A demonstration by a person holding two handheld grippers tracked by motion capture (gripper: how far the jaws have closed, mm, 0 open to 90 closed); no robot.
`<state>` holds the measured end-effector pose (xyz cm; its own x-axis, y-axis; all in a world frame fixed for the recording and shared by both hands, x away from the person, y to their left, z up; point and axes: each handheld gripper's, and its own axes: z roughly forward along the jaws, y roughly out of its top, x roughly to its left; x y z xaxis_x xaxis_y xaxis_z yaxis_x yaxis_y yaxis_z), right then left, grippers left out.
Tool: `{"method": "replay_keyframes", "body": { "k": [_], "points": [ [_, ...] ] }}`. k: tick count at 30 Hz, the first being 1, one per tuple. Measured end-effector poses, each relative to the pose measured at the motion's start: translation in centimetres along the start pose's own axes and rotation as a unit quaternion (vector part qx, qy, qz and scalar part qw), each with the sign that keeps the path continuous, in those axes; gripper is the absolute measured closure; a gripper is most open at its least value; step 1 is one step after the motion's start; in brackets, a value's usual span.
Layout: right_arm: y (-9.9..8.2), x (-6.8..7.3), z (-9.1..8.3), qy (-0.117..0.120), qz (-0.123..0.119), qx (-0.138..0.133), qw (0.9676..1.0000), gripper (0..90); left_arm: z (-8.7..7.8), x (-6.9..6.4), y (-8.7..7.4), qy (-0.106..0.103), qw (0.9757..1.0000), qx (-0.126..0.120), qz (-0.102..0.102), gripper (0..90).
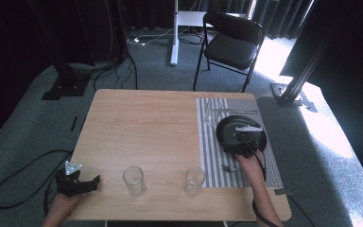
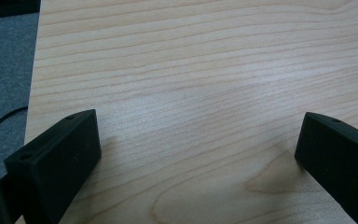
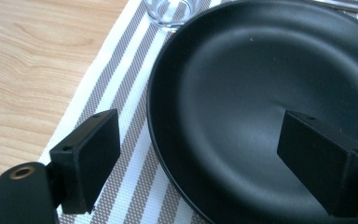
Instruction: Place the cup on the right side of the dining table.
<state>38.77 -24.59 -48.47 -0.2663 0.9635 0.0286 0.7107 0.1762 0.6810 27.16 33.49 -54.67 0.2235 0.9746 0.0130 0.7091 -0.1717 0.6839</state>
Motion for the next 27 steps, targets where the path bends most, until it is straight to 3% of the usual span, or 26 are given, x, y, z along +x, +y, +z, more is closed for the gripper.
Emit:
{"method": "replay_keyframes", "body": {
  "k": [17,27],
  "points": [
    [-3.8,0.6,-1.6,-0.009,-0.009,-0.009,0.9999,12.3,0.0,0.0,0.0,0.000,1.0000,0.000,0.000,0.4],
    [-6.4,0.0,-2.9,-0.009,-0.002,-0.013,0.9999,12.4,0.0,0.0,0.0,0.000,1.0000,0.001,0.000,0.5]
  ]
}}
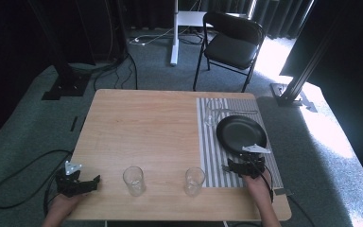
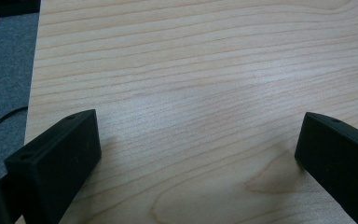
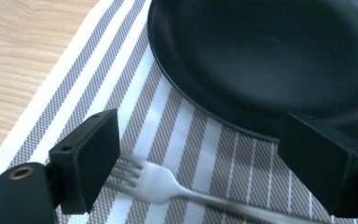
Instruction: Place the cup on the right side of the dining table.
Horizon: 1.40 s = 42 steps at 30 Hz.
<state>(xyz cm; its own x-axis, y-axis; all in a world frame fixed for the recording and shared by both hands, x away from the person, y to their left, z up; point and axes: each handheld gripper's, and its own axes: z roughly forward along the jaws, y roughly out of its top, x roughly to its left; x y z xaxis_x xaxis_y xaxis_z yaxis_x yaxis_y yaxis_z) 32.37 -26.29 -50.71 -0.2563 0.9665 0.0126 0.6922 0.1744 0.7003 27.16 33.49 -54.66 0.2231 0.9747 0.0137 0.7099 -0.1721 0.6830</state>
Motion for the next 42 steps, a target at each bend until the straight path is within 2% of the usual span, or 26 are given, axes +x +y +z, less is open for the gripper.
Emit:
{"method": "replay_keyframes", "body": {
  "k": [8,10,17,24,27,33,36,42],
  "points": [
    [-1.9,-0.5,-0.7,0.000,0.003,0.001,1.0000,12.3,0.0,0.0,0.0,0.000,1.0000,0.000,0.000,0.5],
    [-2.8,-0.7,-1.0,-0.008,0.005,-0.001,1.0000,12.3,0.0,0.0,0.0,0.000,1.0000,0.000,-0.001,0.5],
    [-4.2,-1.8,-1.7,-0.022,0.019,-0.003,0.9996,12.3,0.0,0.0,0.0,0.000,1.0000,-0.001,-0.001,0.5],
    [-5.1,-2.8,-2.0,-0.037,0.031,-0.005,0.9988,12.4,0.0,0.0,0.0,0.000,1.0000,0.001,-0.001,0.5],
    [-5.7,-3.4,-2.1,-0.035,0.036,-0.002,0.9987,12.4,0.0,0.0,0.0,0.000,1.0000,0.000,-0.001,0.5],
    [-6.2,-4.1,-2.2,-0.050,0.037,-0.002,0.9980,12.4,0.0,0.0,0.0,0.000,1.0000,0.000,-0.001,0.5],
    [-6.6,-4.7,-2.1,-0.051,0.043,-0.004,0.9978,12.4,0.0,0.0,0.0,0.000,1.0000,0.000,-0.001,0.4],
    [-7.3,-5.5,-1.8,-0.057,0.039,-0.007,0.9976,12.2,0.0,0.0,0.0,0.000,1.0000,0.000,-0.001,0.5]
  ]
}}
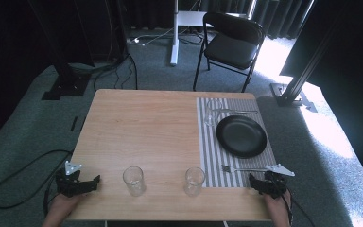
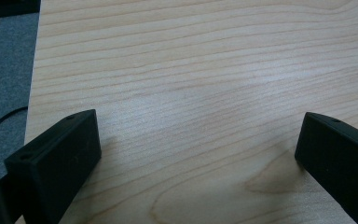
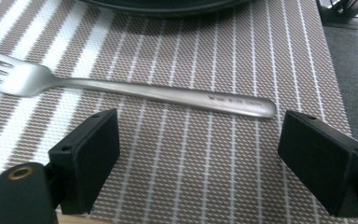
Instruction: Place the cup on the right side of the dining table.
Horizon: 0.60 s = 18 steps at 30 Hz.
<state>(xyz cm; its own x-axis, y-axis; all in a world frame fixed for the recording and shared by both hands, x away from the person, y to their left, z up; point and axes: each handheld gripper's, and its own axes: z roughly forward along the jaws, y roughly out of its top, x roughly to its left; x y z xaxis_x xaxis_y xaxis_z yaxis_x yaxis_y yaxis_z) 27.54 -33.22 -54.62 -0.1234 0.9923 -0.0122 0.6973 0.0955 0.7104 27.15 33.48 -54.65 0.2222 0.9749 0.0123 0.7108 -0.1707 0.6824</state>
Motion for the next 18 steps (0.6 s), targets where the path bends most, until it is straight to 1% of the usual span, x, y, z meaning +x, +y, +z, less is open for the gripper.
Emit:
{"method": "replay_keyframes", "body": {
  "k": [3,4,5,7,10,18],
  "points": [
    [-0.39,-0.25,-0.03,-0.009,0.002,-0.008,0.9999,11.1,0.00,0.00,0.00,0.000,1.0000,0.000,0.000,0.5],
    [-0.51,-0.24,-0.08,-0.018,0.003,-0.012,0.9998,11.1,0.00,0.00,0.00,0.000,1.0000,0.000,0.000,0.5],
    [-0.65,-0.34,-0.07,-0.017,0.008,-0.016,0.9997,11.1,0.00,0.00,-0.01,0.000,1.0000,0.000,0.000,0.5],
    [-0.72,-0.59,-0.10,-0.008,0.018,-0.011,0.9997,11.1,0.00,0.00,-0.01,0.000,1.0000,0.000,0.000,0.5],
    [-0.81,-0.67,-0.17,-0.005,0.024,-0.010,0.9997,11.3,0.00,0.00,-0.01,0.000,1.0000,0.000,0.000,0.5],
    [-0.90,-0.69,-0.24,-0.005,0.025,-0.009,0.9996,11.3,0.01,0.00,-0.01,0.000,1.0000,-0.001,0.000,0.5]
  ]
}}
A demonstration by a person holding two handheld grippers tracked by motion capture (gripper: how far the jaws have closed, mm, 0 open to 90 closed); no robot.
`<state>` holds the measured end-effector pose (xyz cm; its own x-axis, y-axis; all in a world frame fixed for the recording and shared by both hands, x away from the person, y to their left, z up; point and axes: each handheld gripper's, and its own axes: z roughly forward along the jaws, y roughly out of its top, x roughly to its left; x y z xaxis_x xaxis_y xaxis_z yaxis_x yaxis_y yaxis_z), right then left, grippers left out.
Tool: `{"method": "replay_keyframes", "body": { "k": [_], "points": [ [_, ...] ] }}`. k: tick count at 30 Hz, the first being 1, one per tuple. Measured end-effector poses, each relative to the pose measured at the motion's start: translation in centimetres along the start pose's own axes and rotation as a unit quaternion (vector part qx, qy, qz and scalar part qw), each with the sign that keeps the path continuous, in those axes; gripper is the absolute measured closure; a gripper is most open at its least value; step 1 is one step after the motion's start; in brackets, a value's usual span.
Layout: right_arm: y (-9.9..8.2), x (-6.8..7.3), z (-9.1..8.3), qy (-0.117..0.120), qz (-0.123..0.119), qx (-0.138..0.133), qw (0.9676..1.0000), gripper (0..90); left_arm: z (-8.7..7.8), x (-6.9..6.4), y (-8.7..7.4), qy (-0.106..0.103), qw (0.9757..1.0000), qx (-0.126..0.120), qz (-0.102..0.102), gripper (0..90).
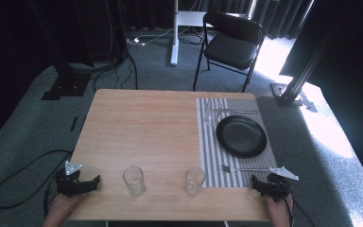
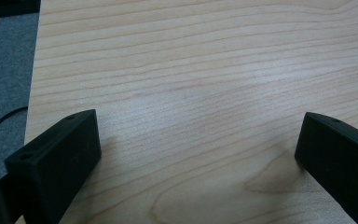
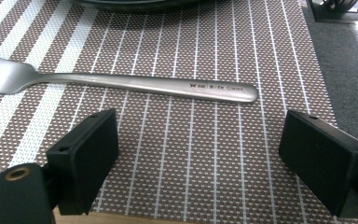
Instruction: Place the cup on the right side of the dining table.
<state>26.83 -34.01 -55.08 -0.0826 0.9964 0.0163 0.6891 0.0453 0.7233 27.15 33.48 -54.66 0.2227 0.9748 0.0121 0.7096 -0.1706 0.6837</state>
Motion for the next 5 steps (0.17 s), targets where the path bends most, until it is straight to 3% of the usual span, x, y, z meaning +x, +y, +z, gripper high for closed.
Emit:
{"method": "replay_keyframes", "body": {
  "k": [5],
  "points": [
    [0.02,0.03,0.02,-0.001,0.001,0.000,1.0000,11.3,0.01,0.00,0.00,0.000,1.0000,-0.001,0.000,0.4]
  ]
}}
